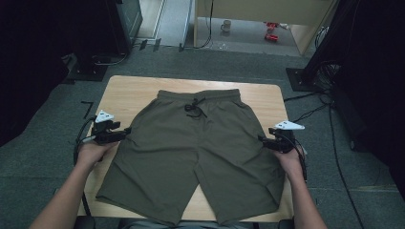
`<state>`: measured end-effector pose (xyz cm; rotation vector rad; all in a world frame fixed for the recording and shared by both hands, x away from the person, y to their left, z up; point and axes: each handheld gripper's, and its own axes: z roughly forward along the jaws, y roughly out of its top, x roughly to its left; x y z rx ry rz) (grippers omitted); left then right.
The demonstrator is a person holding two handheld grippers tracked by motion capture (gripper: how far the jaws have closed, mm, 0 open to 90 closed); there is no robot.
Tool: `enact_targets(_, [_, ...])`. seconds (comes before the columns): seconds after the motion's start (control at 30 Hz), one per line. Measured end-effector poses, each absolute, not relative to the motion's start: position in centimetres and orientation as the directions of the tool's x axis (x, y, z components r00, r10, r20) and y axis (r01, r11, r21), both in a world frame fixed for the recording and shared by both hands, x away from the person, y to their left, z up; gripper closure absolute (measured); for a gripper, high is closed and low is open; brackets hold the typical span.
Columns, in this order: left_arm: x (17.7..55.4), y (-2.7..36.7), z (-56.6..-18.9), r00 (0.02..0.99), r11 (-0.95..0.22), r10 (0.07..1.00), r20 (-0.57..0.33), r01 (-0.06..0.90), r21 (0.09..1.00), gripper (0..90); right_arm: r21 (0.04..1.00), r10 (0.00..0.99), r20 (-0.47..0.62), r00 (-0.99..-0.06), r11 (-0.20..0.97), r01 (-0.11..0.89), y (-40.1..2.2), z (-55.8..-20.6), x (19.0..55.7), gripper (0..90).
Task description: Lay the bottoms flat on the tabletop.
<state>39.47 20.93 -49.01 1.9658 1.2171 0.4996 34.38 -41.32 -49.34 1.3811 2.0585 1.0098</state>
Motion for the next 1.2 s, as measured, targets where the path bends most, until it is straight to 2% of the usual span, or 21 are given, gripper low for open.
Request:
enact_targets(0.43, [40.5,23.5,-50.0,0.424,-0.259,0.905,-0.027,0.602,0.755,41.9,0.771,0.953,0.012,-0.304,0.185,0.609,-44.5,-50.5,34.6,42.6])
enact_targets(0.97, [40.8,23.3,-51.6,0.404,-0.262,0.915,-0.005,0.601,0.755,41.8,0.761,0.973,0.018,-0.230,0.136,0.635,-45.0,-52.3,35.1,43.2])
enact_targets(1.2, [40.6,22.9,-51.6,0.378,-0.246,0.926,-0.003,0.611,0.752,37.8,0.750,0.971,0.030,-0.237,0.135,0.647,-44.3,-52.4,35.1,29.8])
